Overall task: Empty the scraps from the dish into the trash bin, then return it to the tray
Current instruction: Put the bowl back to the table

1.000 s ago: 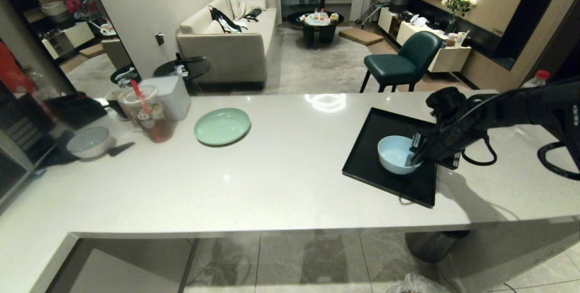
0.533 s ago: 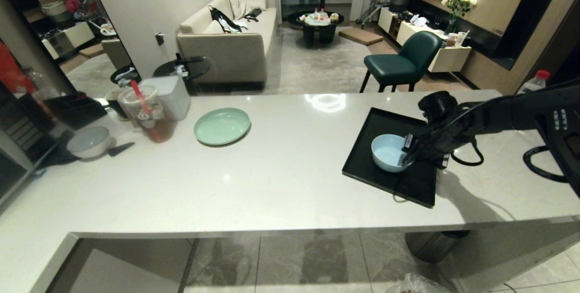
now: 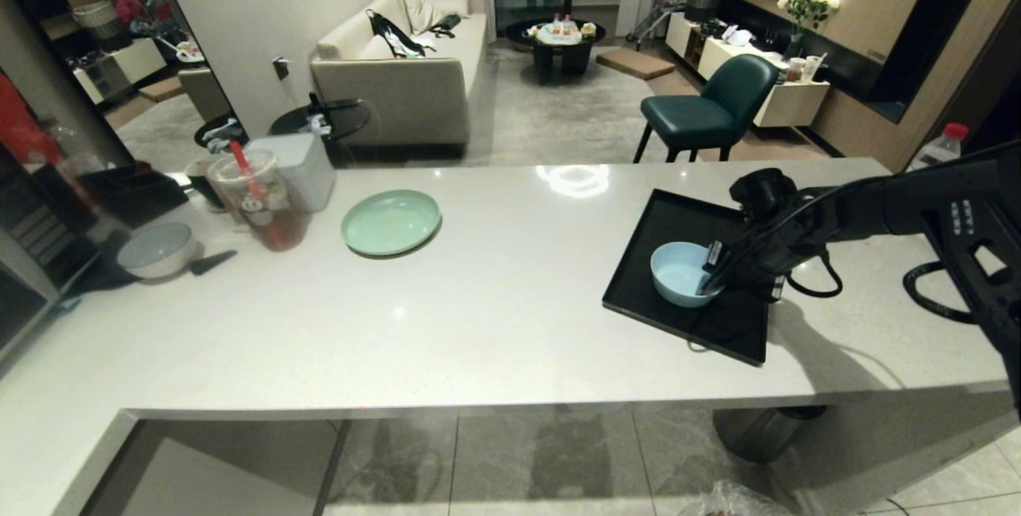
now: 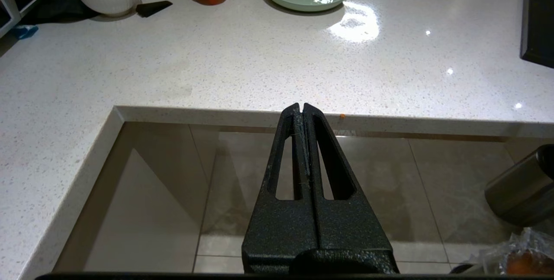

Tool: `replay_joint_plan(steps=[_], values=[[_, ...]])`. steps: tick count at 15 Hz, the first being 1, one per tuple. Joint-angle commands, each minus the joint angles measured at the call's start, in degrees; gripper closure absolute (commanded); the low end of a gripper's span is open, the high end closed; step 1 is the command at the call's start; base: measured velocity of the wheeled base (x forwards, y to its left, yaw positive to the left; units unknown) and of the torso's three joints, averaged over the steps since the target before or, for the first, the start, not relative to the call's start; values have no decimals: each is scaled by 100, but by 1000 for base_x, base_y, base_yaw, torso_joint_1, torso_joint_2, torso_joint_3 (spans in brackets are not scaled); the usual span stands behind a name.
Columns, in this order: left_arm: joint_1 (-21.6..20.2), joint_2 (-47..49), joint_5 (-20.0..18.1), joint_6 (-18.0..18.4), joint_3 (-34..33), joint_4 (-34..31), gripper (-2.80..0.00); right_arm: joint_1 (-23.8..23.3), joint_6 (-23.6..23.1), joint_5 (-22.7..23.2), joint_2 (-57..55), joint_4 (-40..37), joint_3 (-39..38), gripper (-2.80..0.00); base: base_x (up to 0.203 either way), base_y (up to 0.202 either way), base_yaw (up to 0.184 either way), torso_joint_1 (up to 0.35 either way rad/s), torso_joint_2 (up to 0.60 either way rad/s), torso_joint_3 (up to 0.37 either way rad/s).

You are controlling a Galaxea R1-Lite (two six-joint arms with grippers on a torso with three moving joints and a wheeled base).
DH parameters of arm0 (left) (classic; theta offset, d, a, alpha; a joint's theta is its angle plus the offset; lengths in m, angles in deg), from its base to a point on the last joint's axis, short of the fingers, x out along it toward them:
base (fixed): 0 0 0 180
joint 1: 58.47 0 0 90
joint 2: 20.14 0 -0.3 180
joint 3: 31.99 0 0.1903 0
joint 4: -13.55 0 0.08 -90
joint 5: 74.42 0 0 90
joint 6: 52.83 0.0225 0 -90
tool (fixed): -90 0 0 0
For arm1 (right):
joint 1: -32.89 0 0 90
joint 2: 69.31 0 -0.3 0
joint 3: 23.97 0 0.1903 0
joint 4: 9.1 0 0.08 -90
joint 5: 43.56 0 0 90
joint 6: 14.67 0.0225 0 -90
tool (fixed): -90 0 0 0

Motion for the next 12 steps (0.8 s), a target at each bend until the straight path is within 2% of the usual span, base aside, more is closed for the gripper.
replay_joint_plan(steps=[1, 9, 12], values=[[-1, 6, 5, -6, 0, 5, 0, 2, 20, 0, 1, -34, 35, -280, 0, 0, 0, 0, 0, 0], [6, 6, 5, -6, 0, 5, 0, -7, -67, -18, 454, -13, 44, -280, 0, 0, 0, 0, 0, 0], [-2, 6, 5, -6, 0, 5, 0, -9, -413, -13, 1029, -53, -39, -280, 0, 0, 0, 0, 0, 0]])
